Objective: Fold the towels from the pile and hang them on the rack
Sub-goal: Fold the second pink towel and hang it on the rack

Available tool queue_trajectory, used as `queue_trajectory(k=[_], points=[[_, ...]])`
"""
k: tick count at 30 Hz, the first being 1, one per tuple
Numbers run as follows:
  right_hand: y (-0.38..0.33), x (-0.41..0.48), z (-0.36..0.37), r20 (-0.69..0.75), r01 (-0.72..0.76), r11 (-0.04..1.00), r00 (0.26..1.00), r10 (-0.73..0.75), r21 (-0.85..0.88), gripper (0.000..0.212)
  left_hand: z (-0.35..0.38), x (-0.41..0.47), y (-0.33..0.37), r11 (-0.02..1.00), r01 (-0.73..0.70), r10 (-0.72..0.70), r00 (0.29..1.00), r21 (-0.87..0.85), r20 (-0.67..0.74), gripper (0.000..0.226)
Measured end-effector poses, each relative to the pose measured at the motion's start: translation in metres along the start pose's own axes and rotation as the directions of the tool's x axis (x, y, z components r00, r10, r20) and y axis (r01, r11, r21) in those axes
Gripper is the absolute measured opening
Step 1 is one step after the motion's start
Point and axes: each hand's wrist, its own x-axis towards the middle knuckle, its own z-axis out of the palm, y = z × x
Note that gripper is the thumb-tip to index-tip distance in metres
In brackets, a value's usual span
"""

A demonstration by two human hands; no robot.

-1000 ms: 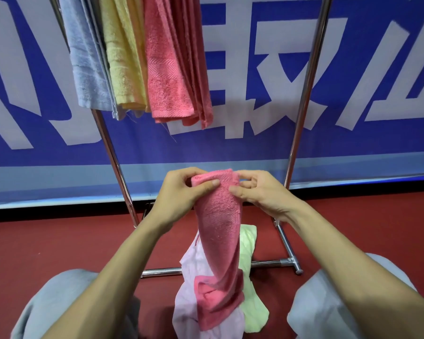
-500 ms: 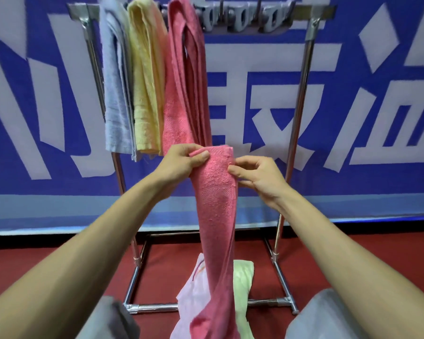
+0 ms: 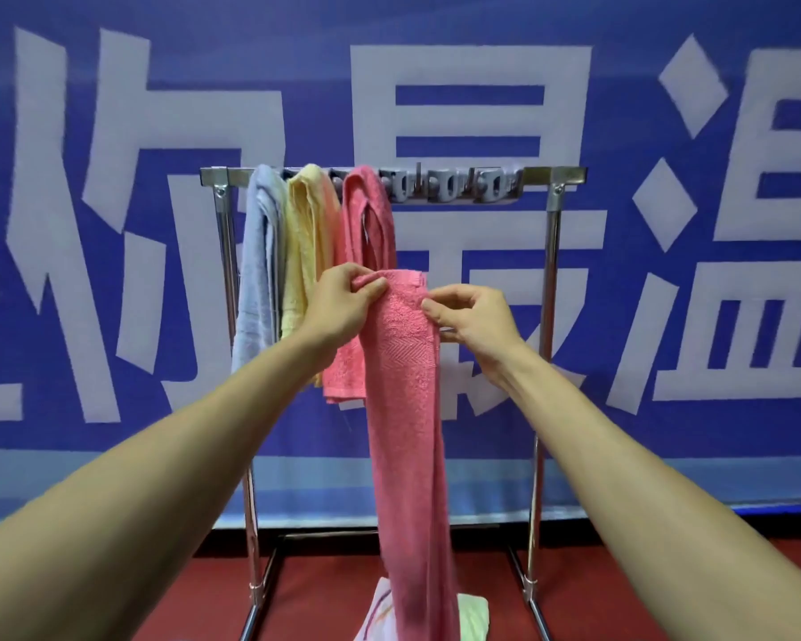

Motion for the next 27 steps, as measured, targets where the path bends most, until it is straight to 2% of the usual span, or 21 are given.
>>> queue_trajectory(k=[5, 10, 14, 18, 21, 24, 27], points=[[-0.001, 0.002, -0.008, -0.033, -0.021, 0.999, 0.999, 0.022, 0.029, 0.010, -0.002, 0.003, 0.014, 0.999, -0.009, 0.012, 0.998, -0.046, 0.054, 0.008], [0.009, 0.003, -0.015, 0.024, -0.075, 0.993, 0.997, 0.073, 0.092, 0.018, 0.005, -0.001, 0.022, 0.984, 0.093, -0.071, 0.987, -0.151, 0.142, 0.013], [0.017, 0.001, -0.009, 0.046, -0.085, 0.996, 0.995, 0.084, 0.026, 0.020, 0.010, -0.001, 0.023, 0.969, 0.176, -0.153, 0.978, -0.174, 0.140, 0.015], [0.027, -0.002, -0.009, 0.060, -0.115, 0.991, 0.992, 0.111, 0.065, 0.024, 0.010, -0.002, 0.014, 0.879, 0.346, -0.311, 0.938, -0.327, 0.155, 0.014], [0.035, -0.010, -0.011, 0.166, -0.166, 0.981, 0.975, 0.148, 0.104, 0.020, 0.005, -0.002, 0.008, 0.768, 0.448, -0.409, 0.893, -0.458, 0.188, 0.012], [0.045, -0.019, -0.013, 0.269, -0.227, 0.968, 0.944, 0.192, 0.107, 0.020, -0.001, -0.002, 0.003, 0.672, 0.504, -0.488, 0.853, -0.543, 0.186, 0.010], [0.056, -0.026, -0.009, 0.327, -0.260, 0.965, 0.916, 0.233, 0.040, 0.018, -0.006, 0.000, -0.003, 0.612, 0.530, -0.559, 0.815, -0.586, 0.153, 0.010]])
